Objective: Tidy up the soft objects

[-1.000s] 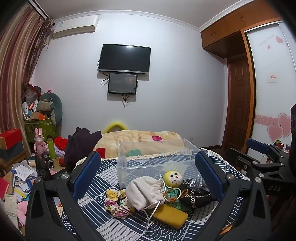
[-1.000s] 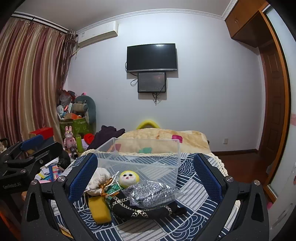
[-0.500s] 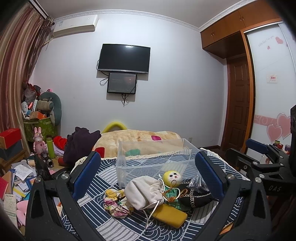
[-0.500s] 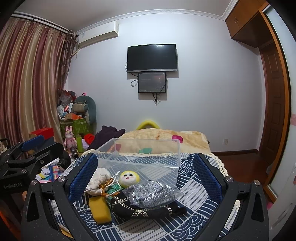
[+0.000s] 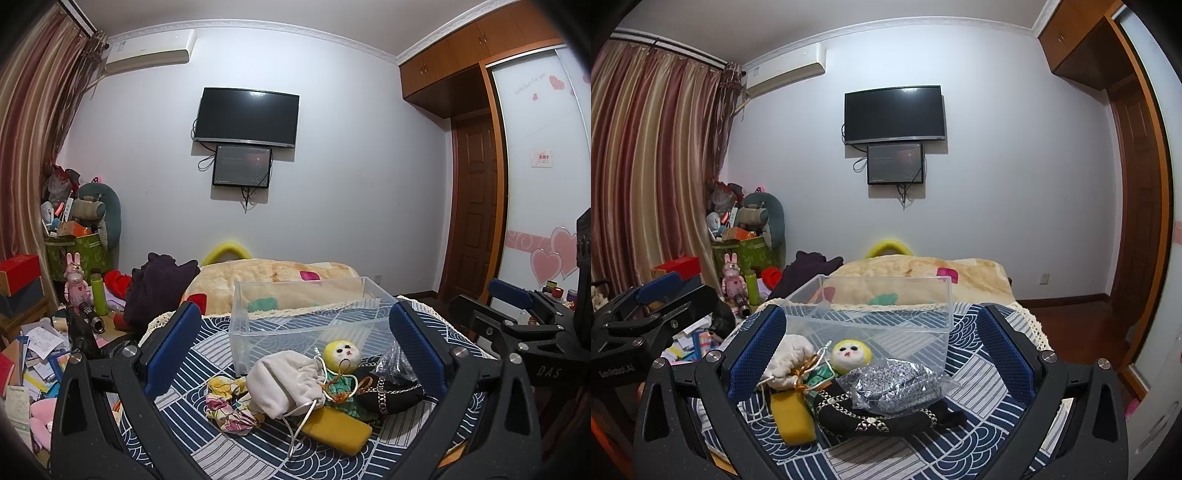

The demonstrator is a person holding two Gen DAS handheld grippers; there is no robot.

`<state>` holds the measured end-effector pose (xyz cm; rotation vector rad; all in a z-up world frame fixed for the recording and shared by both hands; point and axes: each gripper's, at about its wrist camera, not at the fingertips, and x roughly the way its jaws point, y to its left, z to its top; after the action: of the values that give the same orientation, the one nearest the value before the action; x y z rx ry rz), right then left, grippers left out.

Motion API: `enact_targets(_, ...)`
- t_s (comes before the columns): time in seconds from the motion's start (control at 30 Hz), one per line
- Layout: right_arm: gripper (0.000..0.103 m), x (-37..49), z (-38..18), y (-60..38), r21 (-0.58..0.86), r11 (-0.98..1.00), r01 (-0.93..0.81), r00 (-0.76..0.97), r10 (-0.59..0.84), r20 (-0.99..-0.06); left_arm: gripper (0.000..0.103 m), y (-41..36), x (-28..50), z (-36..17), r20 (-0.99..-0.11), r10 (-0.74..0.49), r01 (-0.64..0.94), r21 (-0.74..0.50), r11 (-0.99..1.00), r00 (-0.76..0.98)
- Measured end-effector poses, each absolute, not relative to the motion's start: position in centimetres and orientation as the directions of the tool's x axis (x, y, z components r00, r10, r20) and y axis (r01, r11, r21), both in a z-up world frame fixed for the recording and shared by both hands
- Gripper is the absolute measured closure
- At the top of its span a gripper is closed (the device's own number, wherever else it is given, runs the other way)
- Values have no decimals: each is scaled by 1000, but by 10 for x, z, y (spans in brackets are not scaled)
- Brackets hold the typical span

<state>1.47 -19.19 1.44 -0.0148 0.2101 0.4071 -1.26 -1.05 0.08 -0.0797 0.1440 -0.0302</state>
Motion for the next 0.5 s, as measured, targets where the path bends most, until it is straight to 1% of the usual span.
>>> enact_targets(0.13, 0, 20, 12, -196, 57, 917, -395, 891, 397, -220, 0, -9, -6, -3, -165, -43, 29, -90, 996, 985)
enact_targets(0.17, 1, 22, 11, -196, 62, 917, -394, 889, 398, -226, 0, -8, -3, -4, -177, -51, 35, -94, 995, 983)
enact_targets(0.23, 8, 27, 8, -198, 70, 921, -383, 890, 388, -239, 1, -4, 1, -7, -191, -55, 35, -105, 994, 980)
enact_targets(0.27, 15, 29, 6, -198, 72, 921, -383, 887, 389, -248, 6, -3, 3, -8, -199, -60, 38, -110, 993, 978)
enact_targets(0.3, 20, 32, 4, -198, 75, 920, -384, 882, 390, -263, 17, -2, 6, -9, -210, -66, 43, -113, 993, 975)
enact_targets(0.33, 22, 34, 2, -198, 79, 920, -384, 878, 390, -276, 23, -1, 8, -10, -221, -72, 47, -114, 992, 973)
enact_targets(0.37, 25, 37, 1, -197, 83, 919, -384, 874, 391, -288, 26, 0, 12, -12, -241, -77, 50, -116, 992, 968)
enact_targets(0.4, 27, 40, -3, -197, 90, 917, -389, 866, 397, -304, 26, 1, 15, -15, -256, -79, 50, -119, 992, 963)
enact_targets(0.5, 28, 44, -10, -196, 96, 914, -394, 853, 402, -332, 26, 6, 25, -23, -290, -80, 42, -133, 990, 954)
